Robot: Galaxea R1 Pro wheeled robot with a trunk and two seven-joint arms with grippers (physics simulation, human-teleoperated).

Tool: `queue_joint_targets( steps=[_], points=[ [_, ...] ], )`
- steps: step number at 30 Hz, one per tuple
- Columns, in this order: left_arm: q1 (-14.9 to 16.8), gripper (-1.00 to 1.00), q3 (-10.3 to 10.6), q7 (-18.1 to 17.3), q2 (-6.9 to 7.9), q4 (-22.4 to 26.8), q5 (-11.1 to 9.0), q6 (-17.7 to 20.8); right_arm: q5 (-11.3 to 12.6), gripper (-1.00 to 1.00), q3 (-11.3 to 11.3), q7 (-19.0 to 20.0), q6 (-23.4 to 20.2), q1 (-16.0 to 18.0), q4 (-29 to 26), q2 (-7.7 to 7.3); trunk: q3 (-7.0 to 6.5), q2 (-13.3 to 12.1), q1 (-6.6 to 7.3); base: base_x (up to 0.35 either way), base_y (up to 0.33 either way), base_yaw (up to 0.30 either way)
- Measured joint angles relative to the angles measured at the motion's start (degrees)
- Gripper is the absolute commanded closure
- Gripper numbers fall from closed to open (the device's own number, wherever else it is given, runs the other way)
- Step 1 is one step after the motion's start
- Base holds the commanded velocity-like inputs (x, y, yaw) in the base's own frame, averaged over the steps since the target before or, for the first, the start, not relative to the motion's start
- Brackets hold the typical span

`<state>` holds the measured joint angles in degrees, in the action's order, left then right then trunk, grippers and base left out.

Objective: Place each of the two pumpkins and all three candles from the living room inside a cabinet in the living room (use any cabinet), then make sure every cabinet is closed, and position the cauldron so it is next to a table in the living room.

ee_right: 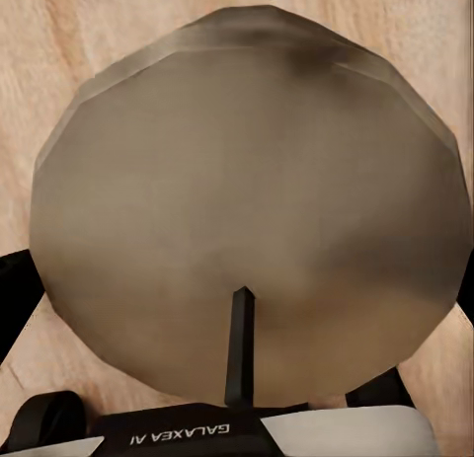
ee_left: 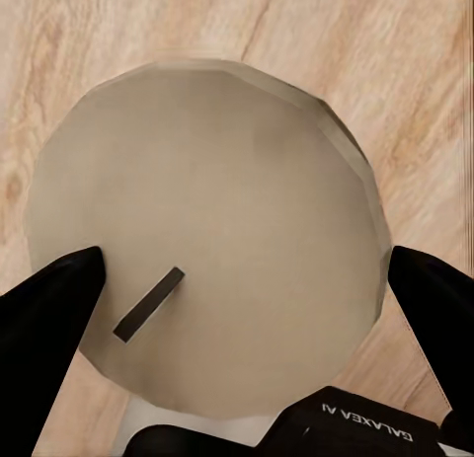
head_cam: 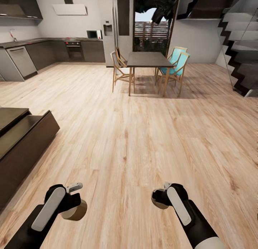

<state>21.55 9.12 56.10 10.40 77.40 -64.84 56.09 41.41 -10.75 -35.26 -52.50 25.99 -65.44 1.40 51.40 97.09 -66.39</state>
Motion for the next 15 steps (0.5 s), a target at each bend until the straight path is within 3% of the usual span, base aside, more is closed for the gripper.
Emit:
queue_joint_targets(
  steps=[4, 15],
  points=[
    [0.1, 1.0, 0.0, 0.0, 0.0, -0.1, 0.0, 0.0, -0.2, 1.0, -0.1, 0.0, 0.2, 0.0, 0.1, 0.08, 0.32, 0.0, 0.0, 0.324, 0.0, -0.118],
    [0.1, 1.0, 0.0, 0.0, 0.0, -0.1, 0.0, 0.0, -0.1, 1.0, -0.3, 0.2, 1.5, 0.0, -0.7, 0.02, 0.47, 0.0, 0.0, 0.324, 0.0, -0.008]
  ],
)
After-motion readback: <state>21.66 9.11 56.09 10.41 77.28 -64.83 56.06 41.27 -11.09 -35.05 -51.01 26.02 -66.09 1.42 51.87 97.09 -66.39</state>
